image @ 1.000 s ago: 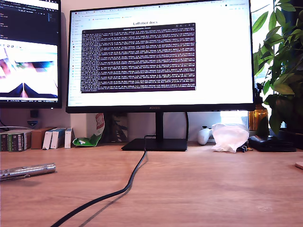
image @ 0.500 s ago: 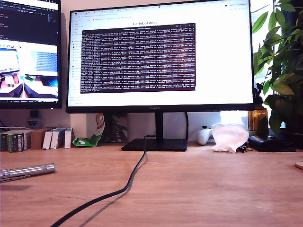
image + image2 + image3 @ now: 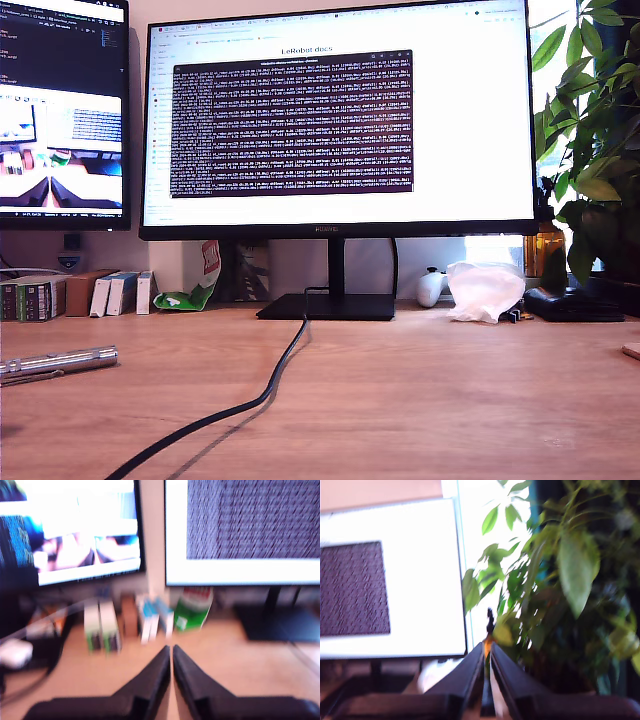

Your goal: Pick the metallic laser pointer with your right arm, pass it to your left arm, then place it down to the left side of the table

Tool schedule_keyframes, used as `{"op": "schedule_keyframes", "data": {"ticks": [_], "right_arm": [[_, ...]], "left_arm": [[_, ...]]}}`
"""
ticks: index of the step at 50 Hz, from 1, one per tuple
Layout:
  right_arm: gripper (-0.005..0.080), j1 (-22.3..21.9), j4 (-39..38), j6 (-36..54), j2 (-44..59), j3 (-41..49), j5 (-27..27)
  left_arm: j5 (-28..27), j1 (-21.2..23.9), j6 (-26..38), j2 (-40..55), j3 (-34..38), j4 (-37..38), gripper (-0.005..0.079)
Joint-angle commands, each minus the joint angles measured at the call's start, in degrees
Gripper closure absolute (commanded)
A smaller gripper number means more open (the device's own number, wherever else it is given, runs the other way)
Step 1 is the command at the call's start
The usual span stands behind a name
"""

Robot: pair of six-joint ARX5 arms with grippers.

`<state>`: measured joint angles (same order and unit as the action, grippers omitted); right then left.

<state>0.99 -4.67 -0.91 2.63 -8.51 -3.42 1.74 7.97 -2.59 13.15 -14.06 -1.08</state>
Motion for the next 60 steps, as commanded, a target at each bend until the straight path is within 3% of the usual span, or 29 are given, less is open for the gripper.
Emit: {"op": "schedule_keyframes", "data": {"ticks": [1,24,40,60], "right_arm": [[0.0763,0.74,0.07,0.96,-1.90,1.36,0.26],[0.0763,3.13,0.63,2.84,-2.54,3.58,1.29],[0.0763,3.13,1.44,2.62,-2.54,6.21,1.22],[0.0763,3.13,6.99,2.95,-2.54,8.28,-0.68]], "left_arm": [[0.46,0.09,0.90,-0.92,1.66,0.66,0.0765],[2.58,0.61,-0.02,-13.94,9.84,3.96,0.0765],[3.23,0.85,-0.17,-13.81,12.76,6.73,0.0765],[10.32,0.85,-2.16,-13.81,15.52,12.41,0.0765]]}}
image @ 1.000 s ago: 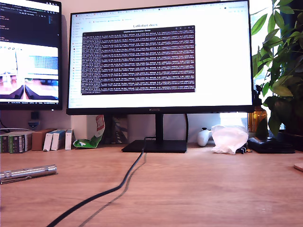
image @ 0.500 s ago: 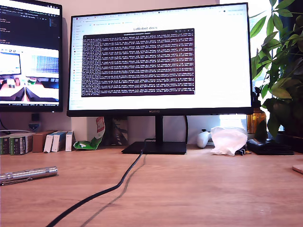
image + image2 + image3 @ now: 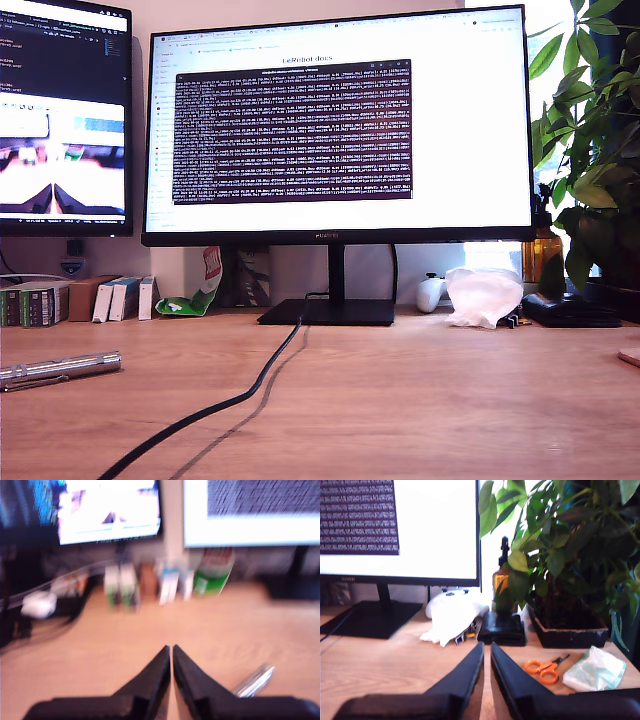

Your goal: Pick the metallic laser pointer with your right arm, pass it to your left arm, then place it down to the left side of the table

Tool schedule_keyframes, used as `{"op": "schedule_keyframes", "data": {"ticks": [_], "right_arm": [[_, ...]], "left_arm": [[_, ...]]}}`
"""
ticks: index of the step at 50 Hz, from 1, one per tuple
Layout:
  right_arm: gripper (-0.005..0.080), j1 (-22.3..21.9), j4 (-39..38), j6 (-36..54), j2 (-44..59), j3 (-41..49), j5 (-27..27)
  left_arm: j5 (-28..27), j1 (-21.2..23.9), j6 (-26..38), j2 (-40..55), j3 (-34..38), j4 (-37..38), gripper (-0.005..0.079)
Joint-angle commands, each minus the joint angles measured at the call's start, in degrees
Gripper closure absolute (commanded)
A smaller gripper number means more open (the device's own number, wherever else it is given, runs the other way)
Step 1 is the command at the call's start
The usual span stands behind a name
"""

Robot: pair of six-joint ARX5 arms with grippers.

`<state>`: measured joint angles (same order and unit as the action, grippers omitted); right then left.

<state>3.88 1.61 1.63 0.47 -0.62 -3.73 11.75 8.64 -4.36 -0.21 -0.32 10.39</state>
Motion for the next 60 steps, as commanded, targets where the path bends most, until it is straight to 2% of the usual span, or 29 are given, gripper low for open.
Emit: {"op": "schedule_keyframes", "data": {"ticks": [1,8,26,35,42,52,60], "right_arm": [[0.0763,0.24,1.38,0.46,-0.37,0.39,-0.35],[0.0763,0.24,8.46,-3.30,-0.35,0.28,-0.28],[0.0763,0.24,8.15,-3.32,-0.37,0.20,-0.28],[0.0763,0.24,8.15,-3.32,-0.37,0.20,-0.31],[0.0763,0.24,8.15,-3.32,-0.37,0.20,-0.28],[0.0763,0.24,8.15,-3.32,-0.37,0.20,-0.28],[0.0763,0.24,8.15,-3.32,-0.37,0.20,-0.28]], "left_arm": [[0.31,0.17,-0.39,-0.46,1.77,1.16,0.0765],[0.11,0.15,-2.25,-0.46,1.77,1.18,0.0765],[0.13,0.17,-2.23,-0.46,1.75,1.18,0.0765],[-0.17,2.82,-2.23,-0.46,1.75,1.18,0.0765],[-0.35,0.66,-2.23,-0.46,1.75,1.18,0.0765],[-0.33,-5.33,-2.23,-0.46,1.75,1.18,0.0765],[-0.37,-6.10,-2.23,-0.46,1.75,1.18,0.0765]]}}
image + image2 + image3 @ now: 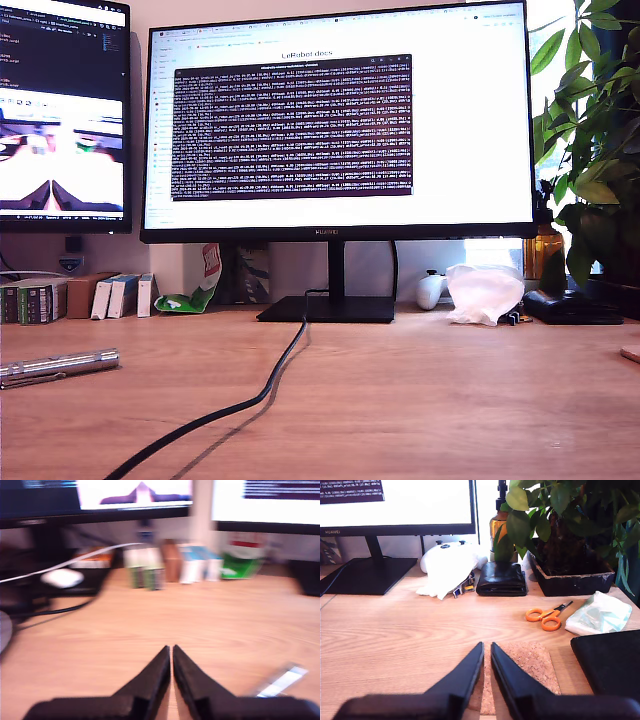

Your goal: Pick the metallic laser pointer with your right arm, pass it to your left arm, then place it down to the left side of the table

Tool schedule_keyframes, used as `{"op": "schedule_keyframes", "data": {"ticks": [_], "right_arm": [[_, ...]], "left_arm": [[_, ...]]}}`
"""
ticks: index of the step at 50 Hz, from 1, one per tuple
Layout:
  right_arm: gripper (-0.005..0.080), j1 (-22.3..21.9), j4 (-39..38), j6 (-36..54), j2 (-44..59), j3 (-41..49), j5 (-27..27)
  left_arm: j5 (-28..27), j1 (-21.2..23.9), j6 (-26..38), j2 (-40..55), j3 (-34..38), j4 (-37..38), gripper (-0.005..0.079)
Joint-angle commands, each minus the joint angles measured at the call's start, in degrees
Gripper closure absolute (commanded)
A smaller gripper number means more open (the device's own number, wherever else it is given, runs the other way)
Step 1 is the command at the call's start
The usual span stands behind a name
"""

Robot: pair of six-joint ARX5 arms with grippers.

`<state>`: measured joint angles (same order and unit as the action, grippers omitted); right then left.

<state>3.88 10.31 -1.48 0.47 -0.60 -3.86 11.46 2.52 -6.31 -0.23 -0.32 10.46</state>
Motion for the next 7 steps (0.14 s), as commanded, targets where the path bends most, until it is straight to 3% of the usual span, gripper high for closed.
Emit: {"op": "schedule_keyframes", "data": {"ticks": [1,7], "right_arm": [[0.0763,0.24,-0.55,-0.22,-0.37,0.17,-0.15],[0.0763,0.24,-0.55,-0.22,-0.37,0.17,-0.15]], "left_arm": [[-0.07,0.02,-0.28,-0.44,1.75,1.11,0.0765],[-0.04,0.04,-0.28,-0.44,1.75,1.11,0.0765]]}}
